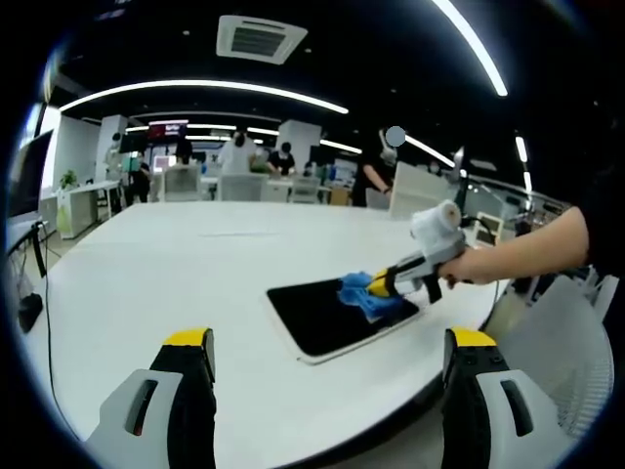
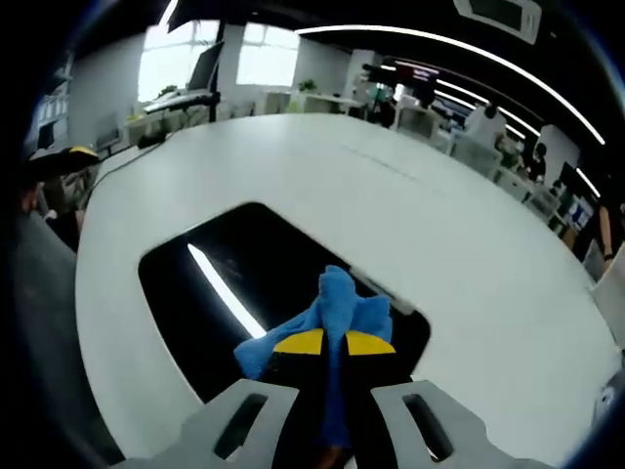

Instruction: Wipe the mirror surface with the cleaning cloth until all visible marks leave the cleaned area.

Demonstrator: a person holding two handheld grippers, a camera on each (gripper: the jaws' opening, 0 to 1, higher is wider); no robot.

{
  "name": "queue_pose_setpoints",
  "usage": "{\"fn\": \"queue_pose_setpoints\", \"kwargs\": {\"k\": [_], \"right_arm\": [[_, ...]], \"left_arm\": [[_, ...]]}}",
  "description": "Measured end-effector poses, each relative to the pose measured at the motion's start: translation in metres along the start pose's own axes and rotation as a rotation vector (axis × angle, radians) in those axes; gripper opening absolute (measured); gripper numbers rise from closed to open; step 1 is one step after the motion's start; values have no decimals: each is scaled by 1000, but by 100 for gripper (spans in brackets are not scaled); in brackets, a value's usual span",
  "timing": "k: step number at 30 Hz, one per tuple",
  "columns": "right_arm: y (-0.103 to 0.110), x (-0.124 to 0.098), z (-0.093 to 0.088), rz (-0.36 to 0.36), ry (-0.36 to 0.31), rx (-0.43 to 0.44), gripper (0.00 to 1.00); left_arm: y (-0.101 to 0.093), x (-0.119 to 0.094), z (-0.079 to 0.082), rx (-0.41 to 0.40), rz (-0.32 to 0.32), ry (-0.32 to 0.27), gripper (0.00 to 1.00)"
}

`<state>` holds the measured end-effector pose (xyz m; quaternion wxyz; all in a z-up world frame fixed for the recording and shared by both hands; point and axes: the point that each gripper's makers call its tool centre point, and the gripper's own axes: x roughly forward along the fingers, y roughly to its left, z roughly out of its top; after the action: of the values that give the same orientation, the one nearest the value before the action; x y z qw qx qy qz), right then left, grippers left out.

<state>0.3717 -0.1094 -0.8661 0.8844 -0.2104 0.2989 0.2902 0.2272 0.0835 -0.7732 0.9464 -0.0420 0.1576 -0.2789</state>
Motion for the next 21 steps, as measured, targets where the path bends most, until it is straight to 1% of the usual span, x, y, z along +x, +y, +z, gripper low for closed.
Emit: {"fn": "queue_pose_setpoints", "kwargs": {"k": [12, 16, 21], "right_arm": [[-18, -14, -17, -38, 16, 51, 0], [-22, -16, -20, -47, 14, 80, 0], [-25, -17, -23, -54, 26, 80, 0]], "left_arm": [[-1, 0, 0, 0, -7, 2, 97], [-1, 0, -1, 1, -6, 6, 97], [-2, 1, -1, 3, -7, 8, 97]]}}
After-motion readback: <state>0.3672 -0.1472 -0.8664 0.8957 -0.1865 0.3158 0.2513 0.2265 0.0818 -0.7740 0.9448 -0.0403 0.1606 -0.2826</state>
